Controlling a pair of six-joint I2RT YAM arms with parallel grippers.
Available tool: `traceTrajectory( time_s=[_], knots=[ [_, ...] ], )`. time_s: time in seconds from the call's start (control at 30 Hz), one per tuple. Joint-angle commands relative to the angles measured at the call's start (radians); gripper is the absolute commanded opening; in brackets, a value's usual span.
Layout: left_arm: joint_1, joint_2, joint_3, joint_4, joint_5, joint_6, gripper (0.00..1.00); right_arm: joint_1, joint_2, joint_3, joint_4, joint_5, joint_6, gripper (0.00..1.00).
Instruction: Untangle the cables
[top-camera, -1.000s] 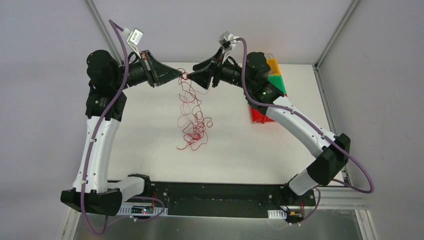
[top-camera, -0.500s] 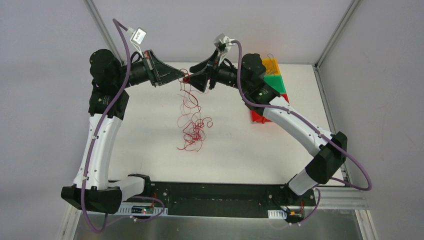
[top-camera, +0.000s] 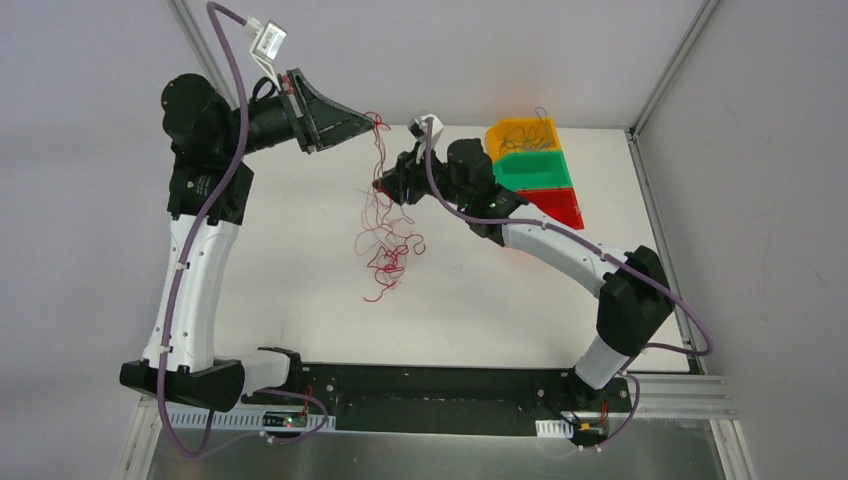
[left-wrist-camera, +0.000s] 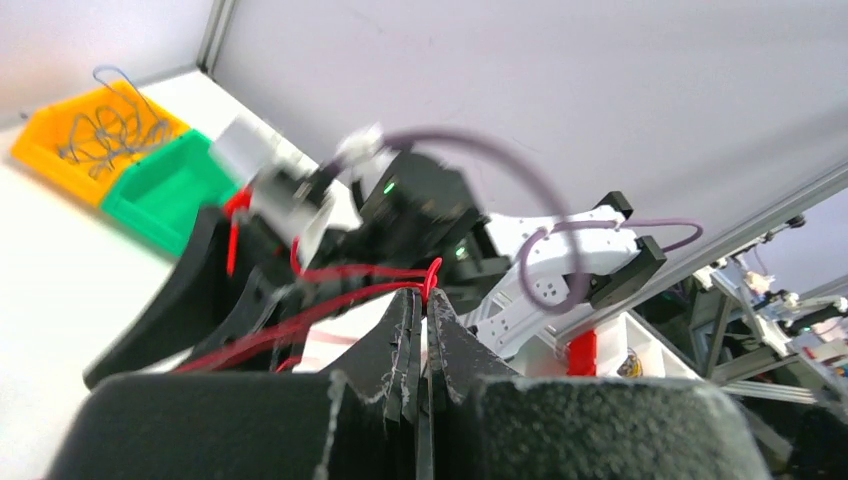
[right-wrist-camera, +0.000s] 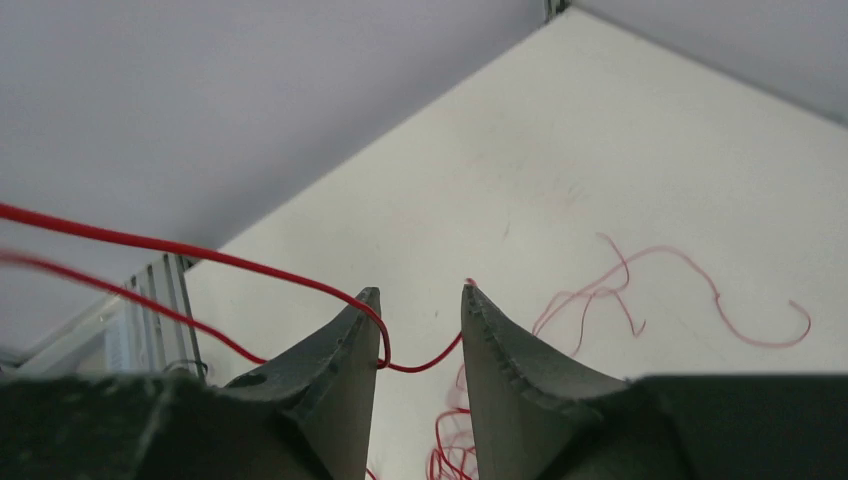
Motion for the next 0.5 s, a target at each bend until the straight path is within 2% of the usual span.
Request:
traceTrajectory(
  time_s=[0.0, 0.2, 0.3, 0.33, 0.47],
  knots=[
    [0.027, 0.009, 0.166, 0.089, 0.016, 0.003, 0.0, 0.004, 0.005, -0.106, 0.004, -0.046, -0.053, 0.35],
    [0.059, 0.053, 0.358, 0.059, -0.06, 0.083, 0.0, 0.001, 0.021, -0.252, -0.026, -0.074, -0.145, 0.27],
    [0.063, 0.049, 0.419, -0.032, -0.171, 0.203, 0.0, 0.0, 0.027, -0.306, -0.034, -0.1, -0.174, 0.04],
    [0.064, 0.042, 0.423, -0.047, -0.206, 0.245, 0.0, 0.001, 0.029, -0.321, -0.036, -0.108, -0.18, 0.0],
    [0.065, 0.009, 0.426, -0.11, -0.387, 0.401, 0.0, 0.001, 0.027, -0.382, -0.04, -0.116, -0.202, 0.0]
  ],
)
